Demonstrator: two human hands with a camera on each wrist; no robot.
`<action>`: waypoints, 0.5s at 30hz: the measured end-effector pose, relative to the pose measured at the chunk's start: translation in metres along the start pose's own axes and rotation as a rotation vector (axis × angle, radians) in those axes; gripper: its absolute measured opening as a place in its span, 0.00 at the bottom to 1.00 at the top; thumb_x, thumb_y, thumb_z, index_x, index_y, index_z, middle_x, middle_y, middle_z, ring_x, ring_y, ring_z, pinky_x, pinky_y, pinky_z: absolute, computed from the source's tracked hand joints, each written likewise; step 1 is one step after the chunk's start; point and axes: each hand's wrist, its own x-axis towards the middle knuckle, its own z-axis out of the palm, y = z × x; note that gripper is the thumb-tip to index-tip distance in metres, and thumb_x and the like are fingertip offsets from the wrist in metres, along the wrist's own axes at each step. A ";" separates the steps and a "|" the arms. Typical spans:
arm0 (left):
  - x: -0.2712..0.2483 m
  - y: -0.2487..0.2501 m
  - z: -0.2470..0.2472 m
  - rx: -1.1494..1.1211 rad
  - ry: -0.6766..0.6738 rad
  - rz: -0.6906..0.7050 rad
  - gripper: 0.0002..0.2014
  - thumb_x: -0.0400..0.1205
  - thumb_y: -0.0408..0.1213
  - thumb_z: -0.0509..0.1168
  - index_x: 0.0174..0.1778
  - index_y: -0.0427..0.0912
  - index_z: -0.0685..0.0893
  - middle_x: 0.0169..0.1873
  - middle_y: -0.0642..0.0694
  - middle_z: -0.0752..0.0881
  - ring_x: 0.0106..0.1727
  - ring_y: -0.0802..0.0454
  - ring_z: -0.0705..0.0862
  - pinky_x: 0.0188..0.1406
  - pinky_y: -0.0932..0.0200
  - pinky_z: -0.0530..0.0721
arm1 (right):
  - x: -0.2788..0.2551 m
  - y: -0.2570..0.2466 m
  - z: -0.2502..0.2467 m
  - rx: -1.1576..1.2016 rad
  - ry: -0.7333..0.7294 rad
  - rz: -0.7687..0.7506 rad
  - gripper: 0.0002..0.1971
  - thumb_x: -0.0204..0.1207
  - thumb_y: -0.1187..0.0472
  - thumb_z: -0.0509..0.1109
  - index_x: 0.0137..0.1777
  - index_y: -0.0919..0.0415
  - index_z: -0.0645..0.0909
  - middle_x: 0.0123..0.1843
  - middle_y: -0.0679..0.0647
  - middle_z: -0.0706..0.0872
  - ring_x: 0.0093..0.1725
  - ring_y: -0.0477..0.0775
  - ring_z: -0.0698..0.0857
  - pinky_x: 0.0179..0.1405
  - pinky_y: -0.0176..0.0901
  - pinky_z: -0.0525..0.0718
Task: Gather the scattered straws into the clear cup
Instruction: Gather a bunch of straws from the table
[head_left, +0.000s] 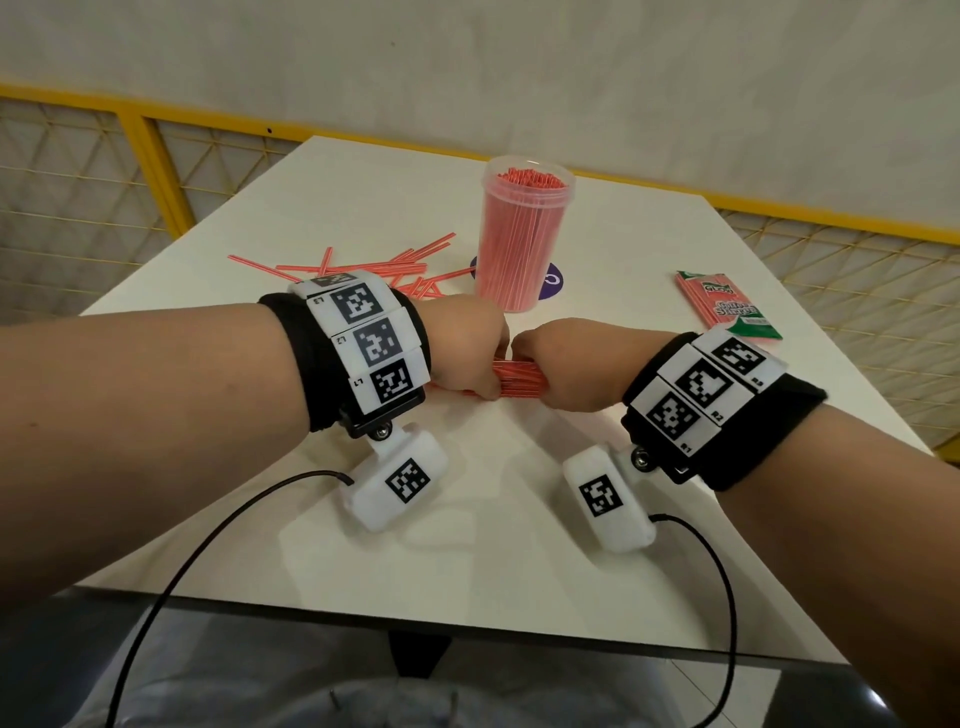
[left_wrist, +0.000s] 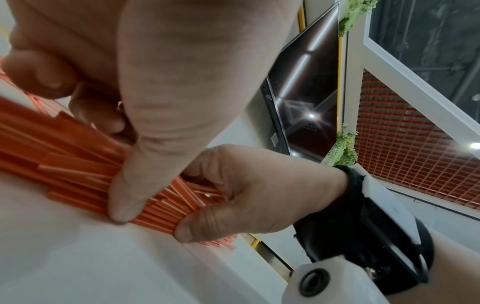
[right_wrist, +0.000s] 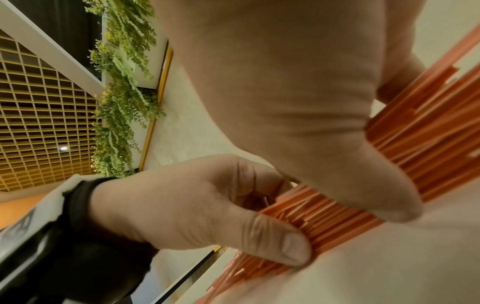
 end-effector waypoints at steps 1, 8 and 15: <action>0.000 0.000 0.000 0.000 -0.011 0.005 0.13 0.76 0.47 0.72 0.48 0.42 0.85 0.35 0.49 0.83 0.34 0.51 0.79 0.27 0.59 0.70 | 0.000 0.000 0.000 0.002 -0.006 0.001 0.11 0.79 0.65 0.62 0.59 0.59 0.76 0.44 0.52 0.78 0.44 0.56 0.77 0.41 0.42 0.71; -0.001 0.005 -0.003 0.062 -0.106 -0.012 0.17 0.80 0.47 0.68 0.53 0.37 0.86 0.38 0.44 0.83 0.36 0.48 0.78 0.27 0.59 0.71 | -0.001 -0.002 0.005 0.071 -0.063 0.035 0.13 0.78 0.67 0.60 0.62 0.60 0.71 0.42 0.52 0.76 0.44 0.57 0.78 0.41 0.44 0.73; -0.003 0.012 0.001 0.196 -0.167 0.017 0.17 0.88 0.45 0.55 0.60 0.36 0.82 0.45 0.43 0.81 0.41 0.48 0.76 0.39 0.57 0.70 | -0.006 -0.002 0.006 0.113 -0.044 0.011 0.12 0.79 0.68 0.60 0.62 0.61 0.72 0.56 0.59 0.79 0.51 0.61 0.82 0.55 0.53 0.81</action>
